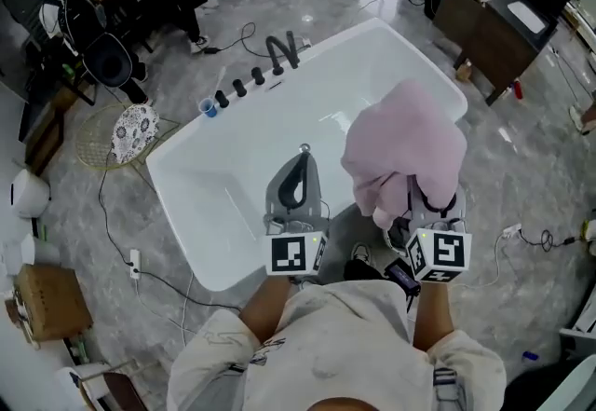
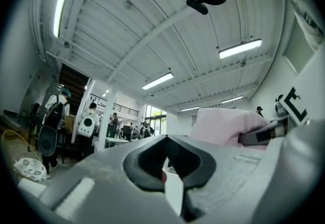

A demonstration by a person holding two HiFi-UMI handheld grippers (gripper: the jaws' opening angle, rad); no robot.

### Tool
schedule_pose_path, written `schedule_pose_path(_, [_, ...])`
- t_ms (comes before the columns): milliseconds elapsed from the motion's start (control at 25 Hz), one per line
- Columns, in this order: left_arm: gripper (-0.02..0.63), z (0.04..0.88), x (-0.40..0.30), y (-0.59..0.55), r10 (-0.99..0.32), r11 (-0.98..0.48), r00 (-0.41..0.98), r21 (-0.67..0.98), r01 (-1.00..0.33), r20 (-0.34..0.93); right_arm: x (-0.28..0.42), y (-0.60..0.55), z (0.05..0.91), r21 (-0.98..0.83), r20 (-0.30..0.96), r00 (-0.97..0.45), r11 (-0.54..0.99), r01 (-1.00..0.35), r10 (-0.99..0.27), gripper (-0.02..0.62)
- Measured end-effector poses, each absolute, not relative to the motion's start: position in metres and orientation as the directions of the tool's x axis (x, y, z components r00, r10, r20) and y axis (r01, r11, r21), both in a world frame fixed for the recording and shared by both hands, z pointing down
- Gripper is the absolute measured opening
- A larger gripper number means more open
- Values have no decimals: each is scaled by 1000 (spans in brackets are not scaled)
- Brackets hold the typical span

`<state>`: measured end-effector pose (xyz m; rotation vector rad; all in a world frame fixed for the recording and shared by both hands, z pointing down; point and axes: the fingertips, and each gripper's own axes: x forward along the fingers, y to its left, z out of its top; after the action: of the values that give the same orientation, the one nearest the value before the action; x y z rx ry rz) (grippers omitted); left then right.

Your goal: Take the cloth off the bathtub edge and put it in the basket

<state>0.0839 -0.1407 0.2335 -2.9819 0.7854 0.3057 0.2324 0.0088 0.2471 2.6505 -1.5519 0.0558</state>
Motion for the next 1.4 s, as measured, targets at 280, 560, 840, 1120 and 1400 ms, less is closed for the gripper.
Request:
schedule_pose_path(280, [2, 239, 165, -96, -327, -944, 927, 13, -330, -183, 281, 78, 257, 46, 82, 632, -630, -775, -771, 169])
schedule_pose_path(560, [2, 248, 237, -48, -152, -988, 976, 6, -152, -154, 319, 137, 262, 34, 92, 750, -751, -659, -655, 170])
schedule_pose_path(840, [2, 258, 290, 1, -25, -1000, 990, -2, -25, -136, 348, 191, 280, 5, 118, 819, -824, -566, -562, 169])
schedule_pose_path(1120, [2, 269, 317, 21, 32, -999, 994, -5, 32, -107, 368, 206, 307, -1, 169, 834, -846, -532, -525, 170])
schedule_pose_path(1400, [0, 304, 345, 32, 59, -998, 996, -4, 59, -64, 397, 208, 375, -45, 262, 824, -859, -509, -502, 170])
